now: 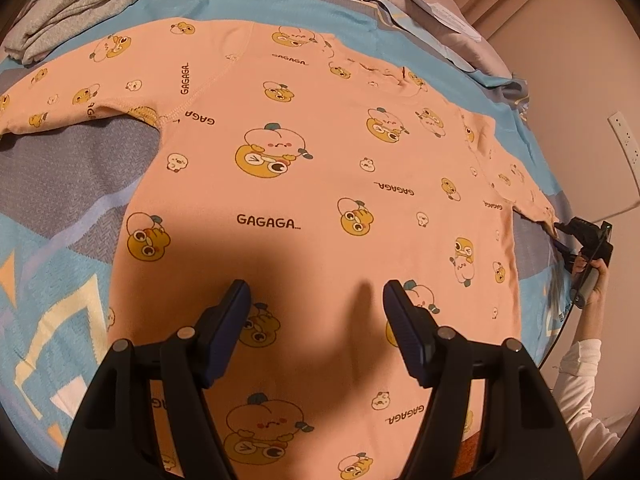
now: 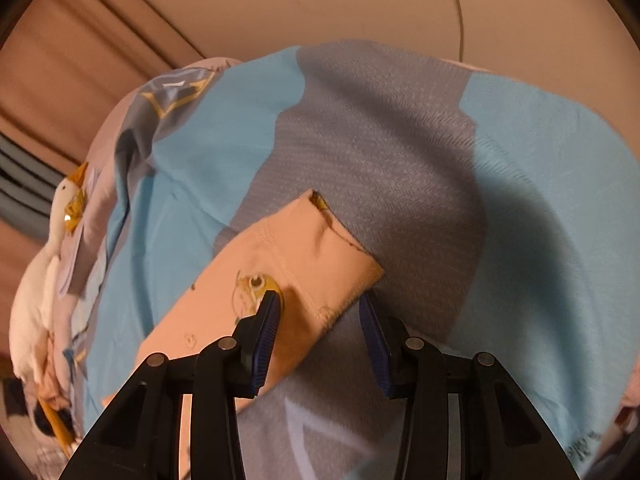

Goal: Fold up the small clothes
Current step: 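Lower the right tool to a sleeve cuff and close on it, then lift the gripped sleeve with the right tool and lay it across the body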

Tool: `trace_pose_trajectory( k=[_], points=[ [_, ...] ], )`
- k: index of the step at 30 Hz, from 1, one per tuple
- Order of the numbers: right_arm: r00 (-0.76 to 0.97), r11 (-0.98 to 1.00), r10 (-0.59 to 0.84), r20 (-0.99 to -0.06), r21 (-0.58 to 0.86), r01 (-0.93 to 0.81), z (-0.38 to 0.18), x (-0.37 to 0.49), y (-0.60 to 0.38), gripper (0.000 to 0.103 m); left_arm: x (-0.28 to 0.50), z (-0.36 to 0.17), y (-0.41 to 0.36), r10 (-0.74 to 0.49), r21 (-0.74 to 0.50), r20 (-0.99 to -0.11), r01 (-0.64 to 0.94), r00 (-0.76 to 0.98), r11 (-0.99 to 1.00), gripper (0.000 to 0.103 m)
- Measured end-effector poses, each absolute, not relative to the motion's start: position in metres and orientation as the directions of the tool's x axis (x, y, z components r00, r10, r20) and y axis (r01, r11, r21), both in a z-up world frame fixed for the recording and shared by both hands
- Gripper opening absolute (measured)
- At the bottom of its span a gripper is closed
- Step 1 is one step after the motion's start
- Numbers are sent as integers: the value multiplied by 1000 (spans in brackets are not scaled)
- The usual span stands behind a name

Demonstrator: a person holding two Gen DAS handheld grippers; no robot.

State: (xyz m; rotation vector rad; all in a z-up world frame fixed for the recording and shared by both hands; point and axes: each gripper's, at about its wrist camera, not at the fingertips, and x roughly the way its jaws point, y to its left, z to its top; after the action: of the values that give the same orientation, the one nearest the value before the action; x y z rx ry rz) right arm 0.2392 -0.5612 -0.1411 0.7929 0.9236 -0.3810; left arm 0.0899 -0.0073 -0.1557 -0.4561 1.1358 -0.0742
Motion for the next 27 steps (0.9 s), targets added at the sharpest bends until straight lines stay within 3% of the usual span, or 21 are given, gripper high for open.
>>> trace_pose_trajectory(
  k=[3,5,10,16,23,27],
  points=[
    [569,681,14,-822,425,596,-139,243,-563,14,91,-156,-7,-289,-394,-854,-175,432,902,68],
    [590,686,17,-807,439,580,-134,243,-565,9,92,-156,-6,-289,-395,-854,-177,433,901,68],
    [637,685,-40,-770,443,578,-123,228,-577,6,91,-156,-7,-284,-392,-853,-179,438,902,68],
    [570,735,-122,-813,312,602,-131,236,-567,5,96,-151,-5,-283,-394,-849,-178,446,902,68],
    [675,807,-164,-719,296,511,-57,233,-540,5,95,-128,1,-239,-370,-825,-170,512,913,68],
    [746,860,-113,-656,312,405,-16,230,-509,5,92,-116,7,-211,-358,-811,-178,545,917,68]
  ],
)
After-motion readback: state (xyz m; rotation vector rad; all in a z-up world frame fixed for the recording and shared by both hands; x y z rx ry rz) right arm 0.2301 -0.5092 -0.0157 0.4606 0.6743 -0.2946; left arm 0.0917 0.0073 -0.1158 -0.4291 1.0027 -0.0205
